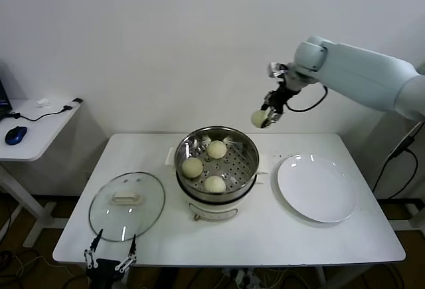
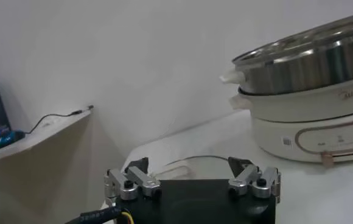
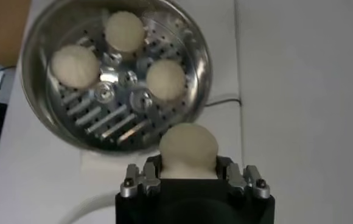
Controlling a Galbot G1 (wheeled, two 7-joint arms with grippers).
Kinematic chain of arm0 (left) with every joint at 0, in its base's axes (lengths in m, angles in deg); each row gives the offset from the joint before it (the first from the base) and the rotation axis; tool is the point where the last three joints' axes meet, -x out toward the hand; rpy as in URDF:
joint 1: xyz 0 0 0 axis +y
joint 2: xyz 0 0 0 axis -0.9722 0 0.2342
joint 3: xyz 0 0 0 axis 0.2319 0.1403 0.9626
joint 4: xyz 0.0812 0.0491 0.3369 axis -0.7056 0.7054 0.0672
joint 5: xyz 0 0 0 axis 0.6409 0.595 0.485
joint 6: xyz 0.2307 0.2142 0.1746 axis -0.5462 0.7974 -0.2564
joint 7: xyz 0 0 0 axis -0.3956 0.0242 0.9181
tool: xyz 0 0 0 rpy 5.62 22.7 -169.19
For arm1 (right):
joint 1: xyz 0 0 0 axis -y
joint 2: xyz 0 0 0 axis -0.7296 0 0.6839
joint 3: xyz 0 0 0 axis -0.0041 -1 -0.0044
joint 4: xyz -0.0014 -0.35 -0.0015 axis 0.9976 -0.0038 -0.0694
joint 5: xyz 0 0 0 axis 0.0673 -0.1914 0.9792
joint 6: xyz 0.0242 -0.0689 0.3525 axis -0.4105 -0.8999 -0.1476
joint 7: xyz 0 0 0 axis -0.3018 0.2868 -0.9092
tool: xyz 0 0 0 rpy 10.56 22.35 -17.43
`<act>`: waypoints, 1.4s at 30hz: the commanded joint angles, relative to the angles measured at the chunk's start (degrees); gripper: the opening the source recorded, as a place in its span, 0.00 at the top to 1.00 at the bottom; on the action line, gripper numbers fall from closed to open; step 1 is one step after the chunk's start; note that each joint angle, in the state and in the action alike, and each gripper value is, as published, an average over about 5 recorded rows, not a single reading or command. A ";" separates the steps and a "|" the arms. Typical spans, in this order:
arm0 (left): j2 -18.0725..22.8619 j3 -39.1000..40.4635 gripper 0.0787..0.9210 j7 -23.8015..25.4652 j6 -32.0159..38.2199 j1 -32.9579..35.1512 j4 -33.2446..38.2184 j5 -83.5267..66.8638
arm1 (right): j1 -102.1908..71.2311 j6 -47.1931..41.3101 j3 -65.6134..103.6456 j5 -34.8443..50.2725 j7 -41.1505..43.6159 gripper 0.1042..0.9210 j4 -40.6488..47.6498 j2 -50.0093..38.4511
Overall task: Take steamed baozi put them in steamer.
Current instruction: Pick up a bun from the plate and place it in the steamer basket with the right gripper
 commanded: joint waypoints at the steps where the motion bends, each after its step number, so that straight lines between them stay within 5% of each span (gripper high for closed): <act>1: -0.30 0.18 0.12 0.04 -0.08 -0.24 0.50 0.19 | 4.33 -5.32 -10.79 11.74 -8.08 0.42 -11.57 7.67; 30: -1.20 -0.80 0.12 0.12 -0.42 -0.94 -0.43 -0.73 | -5.51 -5.97 -12.39 6.13 -11.13 0.41 -7.50 10.39; 42: -1.29 -0.91 0.12 0.11 -0.54 -1.31 -0.85 -0.75 | -4.03 -4.88 -10.27 6.22 -8.50 0.13 -6.60 8.57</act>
